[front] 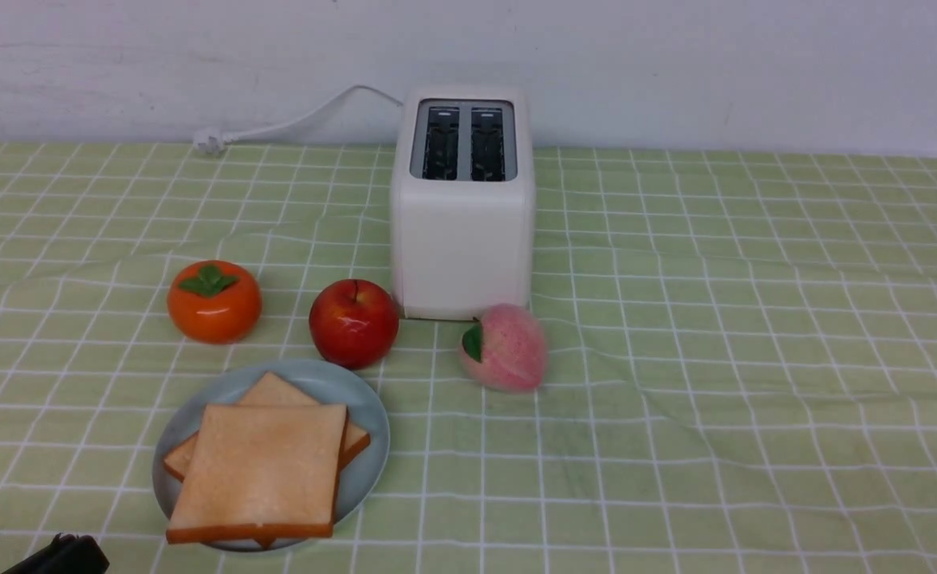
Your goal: Take toasted bread from bread machine on green coffee tablecloth place on plate.
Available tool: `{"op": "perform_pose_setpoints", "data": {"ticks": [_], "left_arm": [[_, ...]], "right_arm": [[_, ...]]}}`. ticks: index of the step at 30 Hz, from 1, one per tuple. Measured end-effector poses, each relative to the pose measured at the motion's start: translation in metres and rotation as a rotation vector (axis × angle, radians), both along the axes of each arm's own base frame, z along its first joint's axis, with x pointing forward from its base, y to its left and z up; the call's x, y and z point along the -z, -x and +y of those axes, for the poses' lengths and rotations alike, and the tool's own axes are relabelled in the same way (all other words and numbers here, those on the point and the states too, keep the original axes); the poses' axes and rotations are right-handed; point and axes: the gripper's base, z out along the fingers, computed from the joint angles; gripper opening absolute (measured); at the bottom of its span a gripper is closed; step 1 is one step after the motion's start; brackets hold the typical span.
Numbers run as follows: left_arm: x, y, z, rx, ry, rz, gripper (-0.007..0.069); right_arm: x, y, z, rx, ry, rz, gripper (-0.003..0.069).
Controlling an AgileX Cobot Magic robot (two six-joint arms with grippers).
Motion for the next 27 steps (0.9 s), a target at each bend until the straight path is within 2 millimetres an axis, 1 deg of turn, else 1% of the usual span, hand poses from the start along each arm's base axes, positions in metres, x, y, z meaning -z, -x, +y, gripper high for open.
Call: {"op": "perform_pose_setpoints", "data": {"ticks": [1, 2, 3, 4, 5, 6, 7, 9, 12, 27], "left_arm": [[0.000, 0.000, 0.000, 0.000, 0.000, 0.000, 0.0073], [0.000, 0.000, 0.000, 0.000, 0.000, 0.000, 0.0073], [0.000, 0.000, 0.000, 0.000, 0.000, 0.000, 0.0074], [0.000, 0.000, 0.000, 0.000, 0.000, 0.000, 0.0075], [0.000, 0.000, 0.000, 0.000, 0.000, 0.000, 0.0076], [0.000, 0.000, 0.000, 0.000, 0.000, 0.000, 0.0076], [0.000, 0.000, 0.000, 0.000, 0.000, 0.000, 0.0077], [0.000, 0.000, 0.000, 0.000, 0.000, 0.000, 0.0079], [0.000, 0.000, 0.000, -0.001, 0.000, 0.000, 0.0082], [0.000, 0.000, 0.000, 0.000, 0.000, 0.000, 0.0094]], "right_arm": [[0.020, 0.007, -0.004, 0.046, -0.022, -0.069, 0.0013], [0.034, 0.009, -0.005, 0.063, -0.030, -0.078, 0.0013], [0.043, 0.011, -0.007, 0.078, -0.036, -0.103, 0.0013], [0.045, 0.012, -0.007, 0.084, -0.039, -0.115, 0.0013], [0.066, 0.015, -0.009, 0.106, -0.043, -0.138, 0.0013], [0.068, 0.016, -0.009, 0.110, -0.045, -0.146, 0.0013], [0.085, 0.017, -0.010, 0.124, -0.051, -0.147, 0.0013], [0.102, 0.021, -0.011, 0.148, -0.084, -0.141, 0.0013], [0.107, 0.024, -0.011, 0.174, -0.121, -0.119, 0.0014], [0.107, 0.024, -0.011, 0.181, -0.137, -0.110, 0.0027]]}}
